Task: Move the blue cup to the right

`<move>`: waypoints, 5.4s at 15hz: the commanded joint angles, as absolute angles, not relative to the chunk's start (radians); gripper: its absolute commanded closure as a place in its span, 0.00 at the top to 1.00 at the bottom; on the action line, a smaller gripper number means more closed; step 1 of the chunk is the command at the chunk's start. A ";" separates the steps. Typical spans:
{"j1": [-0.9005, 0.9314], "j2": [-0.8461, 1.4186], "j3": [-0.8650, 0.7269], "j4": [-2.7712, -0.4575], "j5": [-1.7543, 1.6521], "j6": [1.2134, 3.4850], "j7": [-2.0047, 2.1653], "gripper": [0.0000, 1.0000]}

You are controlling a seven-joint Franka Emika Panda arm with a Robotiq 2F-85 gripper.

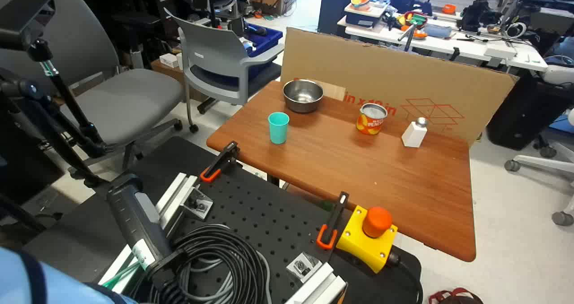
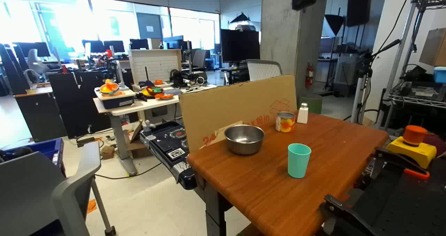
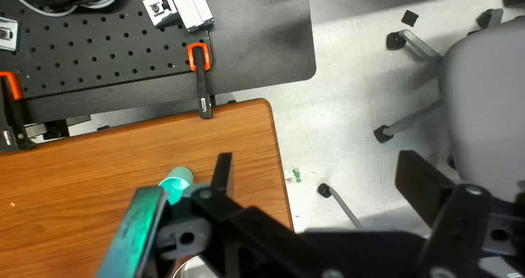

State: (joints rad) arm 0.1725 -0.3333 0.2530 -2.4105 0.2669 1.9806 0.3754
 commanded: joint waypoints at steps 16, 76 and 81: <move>0.169 -0.307 0.251 -2.393 0.262 1.988 0.394 1.00; 0.292 0.396 0.003 -2.275 -0.237 2.499 0.631 0.00; 0.267 0.306 0.017 -2.286 -0.144 2.532 0.634 0.01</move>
